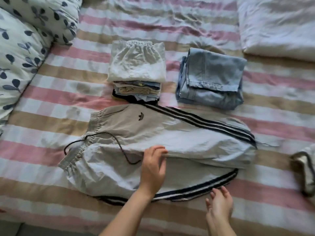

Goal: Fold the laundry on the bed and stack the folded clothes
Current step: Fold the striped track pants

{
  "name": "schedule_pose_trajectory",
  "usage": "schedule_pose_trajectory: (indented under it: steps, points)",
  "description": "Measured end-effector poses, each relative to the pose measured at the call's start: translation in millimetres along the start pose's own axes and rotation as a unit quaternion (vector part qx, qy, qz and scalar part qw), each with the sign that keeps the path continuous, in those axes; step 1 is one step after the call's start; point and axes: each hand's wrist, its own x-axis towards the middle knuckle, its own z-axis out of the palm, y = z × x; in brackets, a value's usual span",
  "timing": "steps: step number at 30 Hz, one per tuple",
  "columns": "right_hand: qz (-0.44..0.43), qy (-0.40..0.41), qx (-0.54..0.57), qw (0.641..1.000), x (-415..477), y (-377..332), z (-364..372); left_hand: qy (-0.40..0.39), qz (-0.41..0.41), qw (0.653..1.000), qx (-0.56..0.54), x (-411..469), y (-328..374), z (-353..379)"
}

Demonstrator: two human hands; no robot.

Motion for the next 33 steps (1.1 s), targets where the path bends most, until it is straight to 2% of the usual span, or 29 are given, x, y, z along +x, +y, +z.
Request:
schedule_pose_trajectory:
  steps: [2, 5, 9, 11, 13, 15, 16, 18, 20, 22, 23, 24, 26, 28, 31, 33]
  points:
    - [-0.060, 0.031, -0.005, 0.998, 31.6, -27.7, -16.1, -0.072, 0.045, 0.996, -0.011, 5.4, 31.7, 40.3]
    - [-0.111, 0.029, -0.037, 0.993, 70.0, -55.8, -27.2, -0.160, 0.075, 0.984, 0.000, 17.0, 66.3, 93.2]
    - [-0.177, 0.017, -0.066, 0.982, 107.4, -91.0, -20.1, -0.199, 0.095, 0.975, 0.011, 48.4, 94.9, 154.2]
    - [-0.199, -0.003, -0.086, 0.976, 124.8, -108.7, -13.1, -0.206, 0.076, 0.975, 0.024, 70.4, 100.3, 182.3]
    - [-0.201, -0.059, -0.139, 0.968, 141.7, -123.6, -6.7, -0.231, 0.015, 0.970, 0.077, 91.8, 98.1, 204.2]
    - [-0.226, -0.114, -0.202, 0.946, 150.4, -136.2, -2.9, -0.280, -0.025, 0.946, 0.162, 109.3, 92.6, 217.7]
    - [-0.250, -0.120, -0.221, 0.935, 152.3, -143.6, -1.7, -0.293, -0.020, 0.937, 0.191, 116.4, 92.3, 221.0]
    - [-0.323, -0.108, -0.206, 0.917, 152.6, -161.8, 1.5, -0.244, 0.014, 0.952, 0.184, 129.9, 98.2, 221.4]
    - [-0.399, -0.100, -0.160, 0.898, 150.5, -182.8, 8.0, -0.139, 0.040, 0.981, 0.130, 144.4, 106.0, 217.7]
    - [-0.425, -0.099, -0.145, 0.888, 155.1, -201.0, 19.4, -0.047, 0.054, 0.994, 0.079, 158.4, 116.0, 213.6]
    - [-0.416, -0.111, -0.143, 0.891, 158.9, -207.3, 26.6, -0.026, 0.054, 0.996, 0.067, 163.7, 118.5, 213.5]
    - [-0.393, -0.133, -0.141, 0.899, 163.0, -211.4, 33.1, -0.029, 0.046, 0.997, 0.063, 167.0, 118.4, 215.4]
    - [-0.316, -0.189, -0.146, 0.918, 170.6, -210.6, 40.0, -0.095, 0.012, 0.993, 0.074, 166.1, 115.3, 220.4]
    - [-0.265, -0.203, -0.165, 0.928, 172.5, -195.0, 33.9, -0.146, -0.008, 0.986, 0.078, 151.6, 110.8, 219.9]
    - [-0.284, -0.149, -0.204, 0.925, 164.6, -152.3, 7.2, -0.094, 0.042, 0.993, 0.054, 113.9, 105.0, 205.3]
    - [-0.267, -0.166, -0.243, 0.918, 154.3, -123.4, -7.3, -0.092, 0.068, 0.992, 0.044, 78.8, 96.4, 195.1]
